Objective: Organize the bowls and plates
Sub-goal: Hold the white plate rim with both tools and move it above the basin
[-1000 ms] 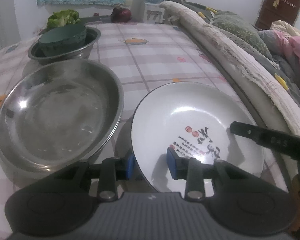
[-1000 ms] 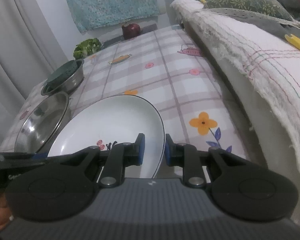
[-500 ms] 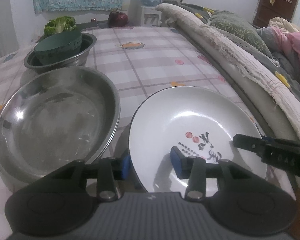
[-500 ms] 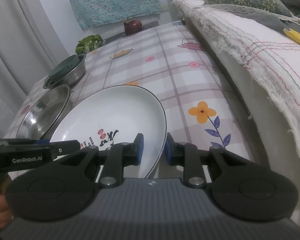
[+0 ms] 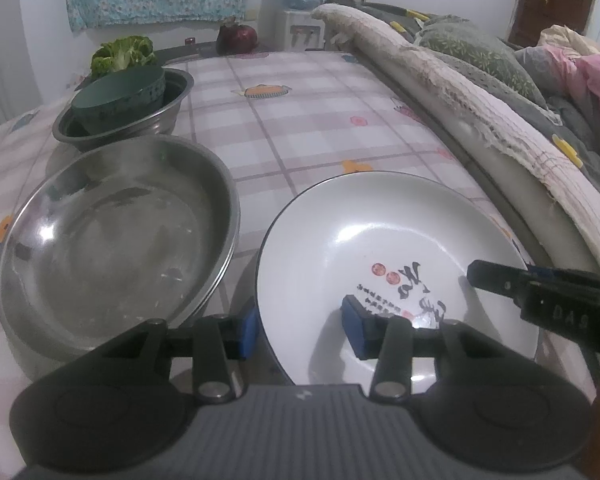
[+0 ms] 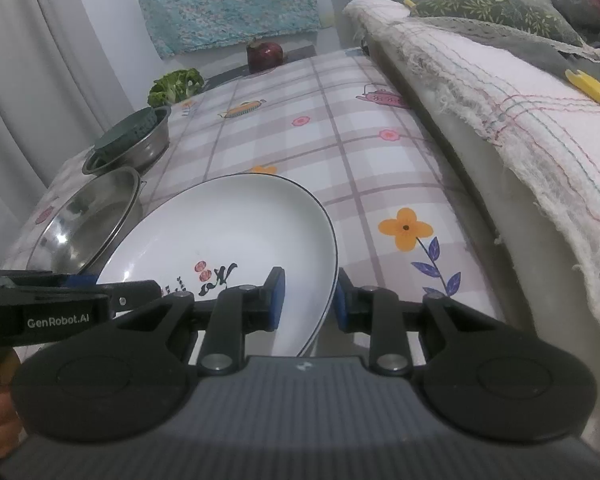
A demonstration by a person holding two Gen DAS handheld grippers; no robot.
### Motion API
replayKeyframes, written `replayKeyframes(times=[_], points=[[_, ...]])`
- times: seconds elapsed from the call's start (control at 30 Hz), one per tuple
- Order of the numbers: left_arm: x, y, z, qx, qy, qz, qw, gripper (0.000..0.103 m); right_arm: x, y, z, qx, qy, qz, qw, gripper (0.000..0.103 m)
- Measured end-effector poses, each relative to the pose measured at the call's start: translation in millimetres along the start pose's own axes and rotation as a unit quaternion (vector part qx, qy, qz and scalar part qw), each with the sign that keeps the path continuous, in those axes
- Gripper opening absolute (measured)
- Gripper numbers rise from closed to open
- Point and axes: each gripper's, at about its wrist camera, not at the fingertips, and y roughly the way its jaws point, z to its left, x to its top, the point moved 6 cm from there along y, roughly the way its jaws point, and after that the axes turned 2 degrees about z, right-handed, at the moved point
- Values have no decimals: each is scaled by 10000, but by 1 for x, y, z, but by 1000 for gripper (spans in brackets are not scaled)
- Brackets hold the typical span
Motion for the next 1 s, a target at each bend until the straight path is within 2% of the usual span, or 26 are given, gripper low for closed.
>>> replayKeyframes(times=[1.0], points=[[5,-12,-7,-52,-4,-96,9999,44,5,-11,-4,-69,92,-132,9998,25]])
